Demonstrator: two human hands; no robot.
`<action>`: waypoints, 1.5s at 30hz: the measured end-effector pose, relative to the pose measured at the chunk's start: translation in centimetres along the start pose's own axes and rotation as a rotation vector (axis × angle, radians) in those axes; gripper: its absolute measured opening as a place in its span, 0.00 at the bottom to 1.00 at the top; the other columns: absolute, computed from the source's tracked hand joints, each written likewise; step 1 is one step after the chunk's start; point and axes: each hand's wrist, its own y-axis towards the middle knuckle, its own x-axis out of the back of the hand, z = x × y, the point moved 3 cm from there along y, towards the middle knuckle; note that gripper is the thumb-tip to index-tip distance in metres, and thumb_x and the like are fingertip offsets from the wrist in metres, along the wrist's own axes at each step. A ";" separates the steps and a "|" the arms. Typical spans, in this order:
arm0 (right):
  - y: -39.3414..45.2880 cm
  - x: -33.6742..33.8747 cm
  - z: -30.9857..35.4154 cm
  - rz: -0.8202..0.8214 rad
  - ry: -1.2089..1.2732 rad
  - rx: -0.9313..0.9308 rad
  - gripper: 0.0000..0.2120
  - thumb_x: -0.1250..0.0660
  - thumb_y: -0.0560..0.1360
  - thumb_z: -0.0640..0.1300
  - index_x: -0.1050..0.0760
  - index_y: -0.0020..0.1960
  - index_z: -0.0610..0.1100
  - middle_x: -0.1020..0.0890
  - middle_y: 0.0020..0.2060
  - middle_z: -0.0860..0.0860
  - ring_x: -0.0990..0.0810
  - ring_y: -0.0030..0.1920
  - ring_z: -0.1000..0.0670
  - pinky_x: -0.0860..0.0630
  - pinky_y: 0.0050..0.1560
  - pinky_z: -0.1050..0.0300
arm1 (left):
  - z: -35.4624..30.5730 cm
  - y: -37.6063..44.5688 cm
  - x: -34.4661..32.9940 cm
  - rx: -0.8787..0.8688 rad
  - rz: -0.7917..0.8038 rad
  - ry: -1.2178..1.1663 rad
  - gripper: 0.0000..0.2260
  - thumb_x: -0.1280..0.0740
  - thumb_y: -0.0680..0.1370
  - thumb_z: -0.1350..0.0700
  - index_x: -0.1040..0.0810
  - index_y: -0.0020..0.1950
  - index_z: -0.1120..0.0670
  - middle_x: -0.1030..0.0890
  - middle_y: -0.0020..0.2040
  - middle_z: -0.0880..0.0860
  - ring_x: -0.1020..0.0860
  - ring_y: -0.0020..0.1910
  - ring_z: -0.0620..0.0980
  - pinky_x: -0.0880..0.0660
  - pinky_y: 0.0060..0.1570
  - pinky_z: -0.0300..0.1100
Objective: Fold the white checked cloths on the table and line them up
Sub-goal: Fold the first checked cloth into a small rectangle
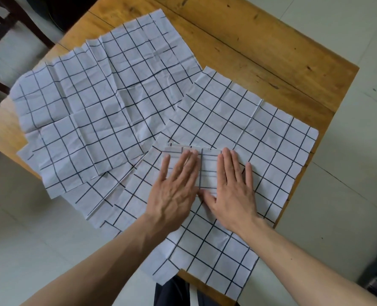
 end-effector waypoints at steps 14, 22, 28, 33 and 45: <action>0.2 0.7 -5.7 0.129 0.014 0.351 0.35 0.59 0.81 0.60 0.65 0.80 0.43 0.66 0.79 0.50 0.66 0.79 0.50 0.61 0.76 0.44 | 4.9 -1.9 0.8 -0.117 0.121 -0.003 0.32 0.51 0.82 0.37 0.54 0.83 0.49 0.51 0.83 0.51 0.52 0.82 0.53 0.50 0.77 0.59; -0.3 1.5 -4.8 -0.128 0.278 0.251 0.29 0.39 0.79 0.41 0.41 0.79 0.44 0.41 0.79 0.48 0.47 0.79 0.49 0.49 0.77 0.47 | 3.9 -1.2 2.9 -0.122 -0.051 -0.068 0.28 0.28 0.69 0.56 0.29 0.69 0.53 0.26 0.70 0.57 0.28 0.68 0.59 0.30 0.63 0.57; -1.9 2.4 -2.2 -0.187 0.327 0.376 0.25 0.26 0.71 0.52 0.23 0.65 0.46 0.25 0.67 0.48 0.31 0.71 0.47 0.37 0.70 0.50 | 3.4 -0.8 3.7 -0.140 -0.237 -0.157 0.08 0.31 0.70 0.59 0.23 0.48 0.55 0.19 0.55 0.52 0.22 0.54 0.57 0.30 0.56 0.53; -1.8 3.8 -1.8 -0.263 0.314 0.309 0.10 0.29 0.68 0.39 0.21 0.50 0.46 0.20 0.47 0.51 0.22 0.50 0.46 0.30 0.51 0.53 | 2.9 -1.7 6.6 -0.056 -0.309 -0.281 0.02 0.33 0.75 0.55 0.22 0.47 0.51 0.22 0.45 0.47 0.25 0.46 0.52 0.31 0.54 0.50; -5.2 22.1 -2.9 -0.225 0.861 0.164 0.07 0.29 0.75 0.38 0.22 0.42 0.49 0.22 0.38 0.55 0.22 0.42 0.52 0.27 0.41 0.63 | 3.6 -6.4 23.2 0.421 -0.338 -0.950 0.08 0.26 0.75 0.58 0.21 0.40 0.47 0.22 0.36 0.36 0.26 0.40 0.39 0.32 0.41 0.27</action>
